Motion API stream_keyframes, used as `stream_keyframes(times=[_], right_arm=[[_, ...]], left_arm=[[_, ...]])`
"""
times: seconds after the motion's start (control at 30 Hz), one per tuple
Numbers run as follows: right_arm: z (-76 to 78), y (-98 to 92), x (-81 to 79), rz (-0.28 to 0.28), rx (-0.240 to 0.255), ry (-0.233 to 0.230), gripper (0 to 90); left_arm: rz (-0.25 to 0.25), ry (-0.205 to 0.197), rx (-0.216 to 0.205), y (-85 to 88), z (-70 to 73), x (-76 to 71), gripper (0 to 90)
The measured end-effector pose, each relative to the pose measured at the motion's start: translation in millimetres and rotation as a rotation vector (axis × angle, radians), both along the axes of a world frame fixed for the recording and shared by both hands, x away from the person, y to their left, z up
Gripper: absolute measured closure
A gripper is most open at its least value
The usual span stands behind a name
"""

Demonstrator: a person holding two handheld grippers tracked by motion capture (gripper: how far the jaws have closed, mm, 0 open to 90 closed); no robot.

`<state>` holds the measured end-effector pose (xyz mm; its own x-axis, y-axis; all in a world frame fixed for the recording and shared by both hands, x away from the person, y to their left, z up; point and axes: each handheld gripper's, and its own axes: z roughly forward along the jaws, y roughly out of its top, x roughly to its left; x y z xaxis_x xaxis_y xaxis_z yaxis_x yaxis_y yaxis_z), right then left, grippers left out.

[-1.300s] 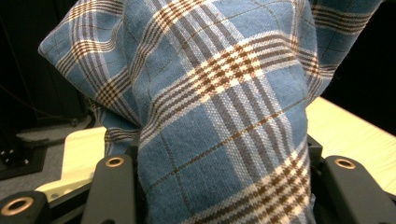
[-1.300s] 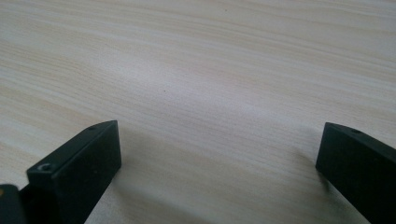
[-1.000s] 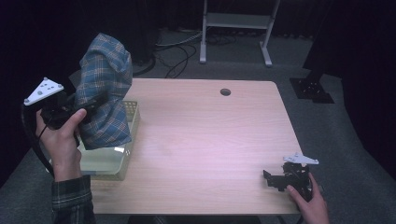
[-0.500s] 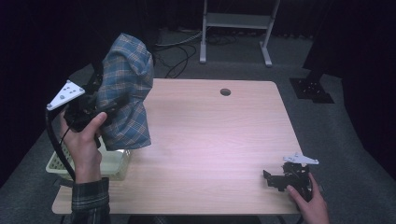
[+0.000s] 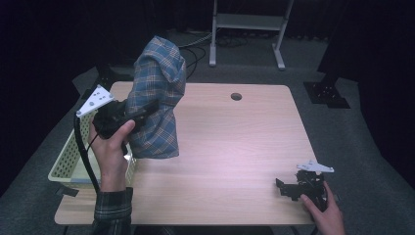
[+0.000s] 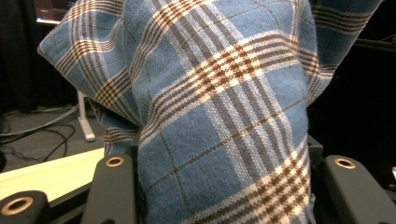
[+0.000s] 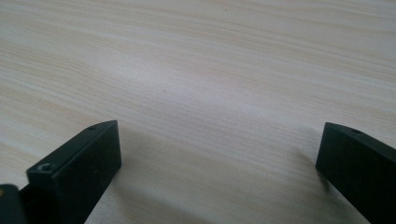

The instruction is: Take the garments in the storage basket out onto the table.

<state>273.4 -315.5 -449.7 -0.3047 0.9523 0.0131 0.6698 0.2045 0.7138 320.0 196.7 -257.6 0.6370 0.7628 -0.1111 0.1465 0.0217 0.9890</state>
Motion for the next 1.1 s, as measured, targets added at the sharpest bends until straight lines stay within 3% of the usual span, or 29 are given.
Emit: stream_keyframes(times=[0.37,0.67,1.1], right_arm=[[0.0,0.3,-0.2,0.004,0.001,0.001,0.0],[0.0,0.3,-0.2,0.007,0.0,0.0,0.0],[0.0,0.4,-0.1,0.007,0.0,0.0,0.0]], left_arm=[[-0.053,0.013,0.012,-22.6,-5.5,4.5,43.5],[-0.069,-0.008,0.003,-35.0,-11.3,5.9,43.6],[-0.12,0.021,0.018,-63.5,-36.5,13.0,43.6]])
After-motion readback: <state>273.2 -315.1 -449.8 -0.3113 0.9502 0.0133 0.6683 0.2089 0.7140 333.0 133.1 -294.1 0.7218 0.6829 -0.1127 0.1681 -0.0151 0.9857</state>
